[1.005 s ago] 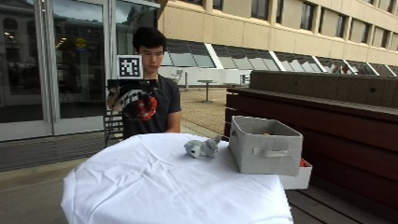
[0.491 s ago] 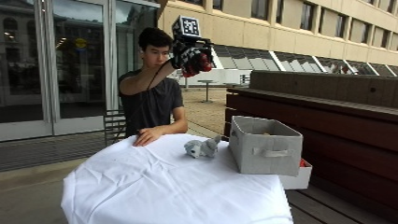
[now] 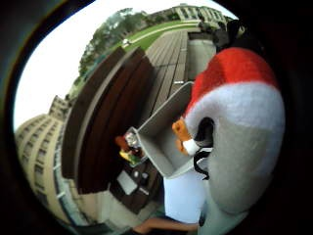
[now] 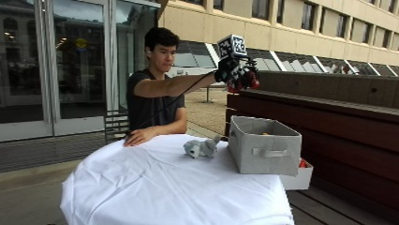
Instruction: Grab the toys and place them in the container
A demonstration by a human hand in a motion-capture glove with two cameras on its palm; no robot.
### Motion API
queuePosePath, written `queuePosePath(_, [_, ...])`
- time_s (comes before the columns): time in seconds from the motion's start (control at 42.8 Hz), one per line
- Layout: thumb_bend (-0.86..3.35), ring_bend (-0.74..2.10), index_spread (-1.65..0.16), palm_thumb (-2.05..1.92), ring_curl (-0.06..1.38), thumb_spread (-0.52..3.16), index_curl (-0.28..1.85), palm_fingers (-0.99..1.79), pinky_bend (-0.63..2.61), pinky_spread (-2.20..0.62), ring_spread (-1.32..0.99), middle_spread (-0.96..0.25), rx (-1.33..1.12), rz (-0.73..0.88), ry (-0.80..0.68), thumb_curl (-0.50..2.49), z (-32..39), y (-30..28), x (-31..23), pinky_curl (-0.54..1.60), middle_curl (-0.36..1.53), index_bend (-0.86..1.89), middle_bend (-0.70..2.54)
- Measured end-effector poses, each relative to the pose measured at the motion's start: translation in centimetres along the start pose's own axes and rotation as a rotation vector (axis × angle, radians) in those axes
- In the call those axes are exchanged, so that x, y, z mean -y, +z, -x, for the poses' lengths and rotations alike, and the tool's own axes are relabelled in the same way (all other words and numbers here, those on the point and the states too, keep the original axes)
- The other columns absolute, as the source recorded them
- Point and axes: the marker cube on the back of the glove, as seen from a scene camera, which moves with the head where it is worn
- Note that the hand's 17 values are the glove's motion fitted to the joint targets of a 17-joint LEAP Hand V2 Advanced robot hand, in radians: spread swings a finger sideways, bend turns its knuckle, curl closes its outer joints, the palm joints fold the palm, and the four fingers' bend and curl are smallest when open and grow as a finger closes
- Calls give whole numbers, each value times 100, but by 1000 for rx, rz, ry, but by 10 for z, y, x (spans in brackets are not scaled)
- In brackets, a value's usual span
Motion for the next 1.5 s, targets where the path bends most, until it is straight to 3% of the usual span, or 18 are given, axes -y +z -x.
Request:
queuePosePath(0.21, [20, 106, -45, 70, 47, 55, 47, 104, 89, -47, -45, -46, 21, 4, -41, 102, 36, 12, 12, 38, 61, 13, 66])
queuePosePath(0.468, [17, 106, -45, 68, 48, 59, 45, 96, 93, -47, -45, -48, 20, 95, -81, 105, 4, 56, 29, 40, 63, 10, 63])
queuePosePath(0.538, [10, 106, -43, 58, 49, 69, 40, 75, 107, -45, -44, -44, 40, 167, -79, 102, 9, 61, 22, 44, 61, 0, 51])
queuePosePath(0.584, [-1, 101, -40, 40, 48, 84, 35, 33, 121, -39, -37, -35, 64, 192, -84, 92, 9, 63, 18, 49, 58, -10, 39])
queuePosePath(0.655, [-16, 95, -36, 11, 49, 88, 29, -5, 140, -32, -29, -24, 87, 194, -97, 80, 7, 63, 16, 55, 56, -13, 32])
queuePosePath(0.678, [-3, 102, -36, 24, 50, 95, 29, 15, 138, -32, -30, -24, 87, 194, -101, 80, 5, 62, 16, 53, 58, -5, 38])
queuePosePath(0.701, [-14, 93, -35, 7, 44, 92, 23, -5, 143, -29, -27, -20, 83, 193, -106, 75, 2, 62, 17, 52, 54, -12, 32])
queuePosePath(0.795, [-13, 81, -32, -8, 39, 91, 18, -22, 153, -19, -18, -11, 59, 184, -112, 66, -10, 55, 15, 52, 51, -3, 25])
queuePosePath(1.075, [-10, 60, -30, -11, 31, 90, 11, -25, 152, -3, -4, -1, -12, 172, -97, 48, -65, 32, -17, 47, 46, 3, 18])
queuePosePath(1.496, [-9, 50, -30, -10, 28, 89, 8, -23, 147, 3, 1, 0, 8, 199, 18, 34, -143, 41, -95, 41, 40, 3, 16])
